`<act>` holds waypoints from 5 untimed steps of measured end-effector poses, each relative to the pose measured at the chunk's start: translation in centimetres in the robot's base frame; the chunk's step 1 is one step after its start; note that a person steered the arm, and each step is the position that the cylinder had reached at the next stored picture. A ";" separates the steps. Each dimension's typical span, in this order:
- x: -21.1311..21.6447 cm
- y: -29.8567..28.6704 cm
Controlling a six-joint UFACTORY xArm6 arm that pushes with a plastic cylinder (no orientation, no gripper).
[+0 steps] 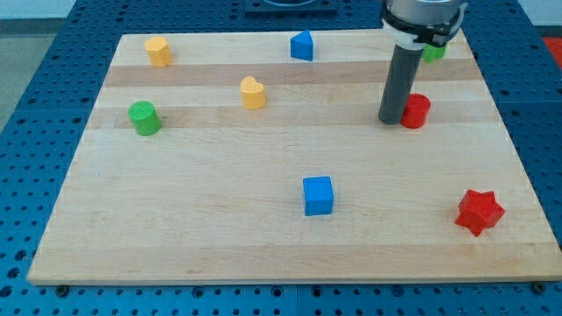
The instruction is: Separate the red blocks
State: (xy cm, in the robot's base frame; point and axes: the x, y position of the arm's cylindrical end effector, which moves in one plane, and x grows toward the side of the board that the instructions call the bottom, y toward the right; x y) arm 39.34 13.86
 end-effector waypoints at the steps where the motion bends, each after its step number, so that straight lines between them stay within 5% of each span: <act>1: -1.2 0.2; 5: -1.0 3.9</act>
State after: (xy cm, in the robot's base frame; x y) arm 38.36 17.74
